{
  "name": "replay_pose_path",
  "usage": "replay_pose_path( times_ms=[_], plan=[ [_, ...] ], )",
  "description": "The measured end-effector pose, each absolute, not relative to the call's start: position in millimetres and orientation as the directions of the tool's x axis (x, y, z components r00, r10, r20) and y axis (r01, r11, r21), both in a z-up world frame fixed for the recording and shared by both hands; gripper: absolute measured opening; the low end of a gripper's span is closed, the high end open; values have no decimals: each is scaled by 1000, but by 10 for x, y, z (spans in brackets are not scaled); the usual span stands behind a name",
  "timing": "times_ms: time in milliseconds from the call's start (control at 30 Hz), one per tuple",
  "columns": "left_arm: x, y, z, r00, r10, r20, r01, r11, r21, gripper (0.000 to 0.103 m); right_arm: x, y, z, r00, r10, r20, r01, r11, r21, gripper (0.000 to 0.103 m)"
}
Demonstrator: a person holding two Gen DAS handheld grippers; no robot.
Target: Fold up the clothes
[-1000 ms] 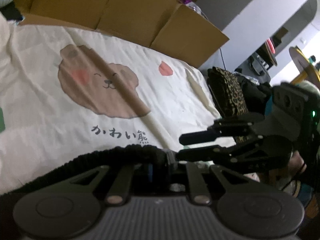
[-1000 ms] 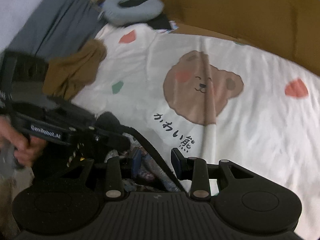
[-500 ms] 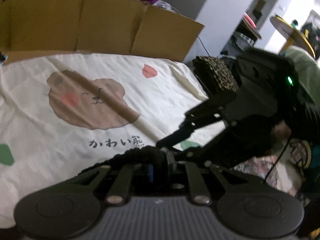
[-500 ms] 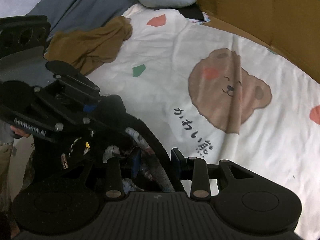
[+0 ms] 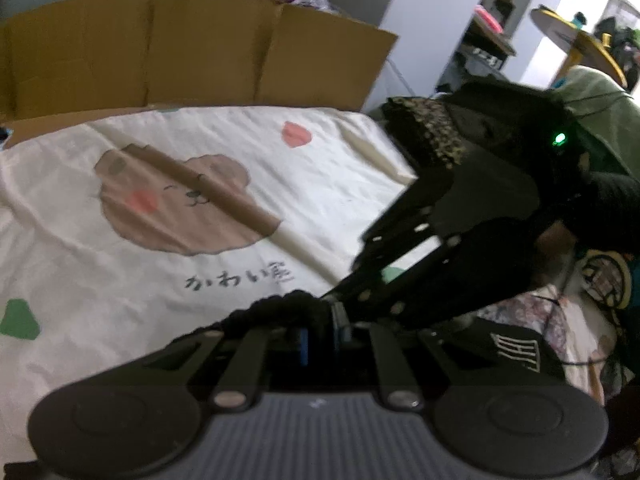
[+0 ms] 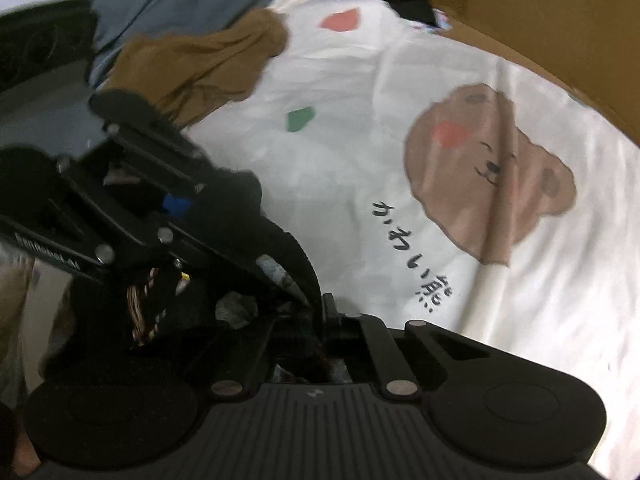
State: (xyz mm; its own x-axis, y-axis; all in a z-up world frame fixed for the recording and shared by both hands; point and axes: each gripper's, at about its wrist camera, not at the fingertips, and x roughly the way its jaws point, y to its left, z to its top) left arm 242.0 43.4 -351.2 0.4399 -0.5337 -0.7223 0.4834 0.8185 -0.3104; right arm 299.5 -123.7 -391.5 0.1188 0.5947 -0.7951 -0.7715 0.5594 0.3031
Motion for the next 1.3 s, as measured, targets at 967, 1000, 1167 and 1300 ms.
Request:
replay_pose_path(
  times_ms=[967, 1000, 1167, 1300],
  plan=[
    [2371, 1597, -3065, 564, -202, -801, 87, 979, -186, 32, 3415, -2111, -4042, 375, 361, -854, -417, 888, 192, 0],
    [2385, 1653, -3080, 561, -190, -806, 76, 981, -178, 32, 3420, -2123, -4048, 377, 355, -855, -412, 892, 189, 0],
    [2441, 1802, -3233, 517, -145, -844, 61, 989, -133, 32, 3451, -2180, -4066, 392, 329, -859, -387, 906, 170, 0],
    [2476, 1914, -3352, 483, -102, -870, 48, 995, -90, 32, 3477, -2224, -4069, 404, 307, -862, -369, 917, 153, 0]
  ],
)
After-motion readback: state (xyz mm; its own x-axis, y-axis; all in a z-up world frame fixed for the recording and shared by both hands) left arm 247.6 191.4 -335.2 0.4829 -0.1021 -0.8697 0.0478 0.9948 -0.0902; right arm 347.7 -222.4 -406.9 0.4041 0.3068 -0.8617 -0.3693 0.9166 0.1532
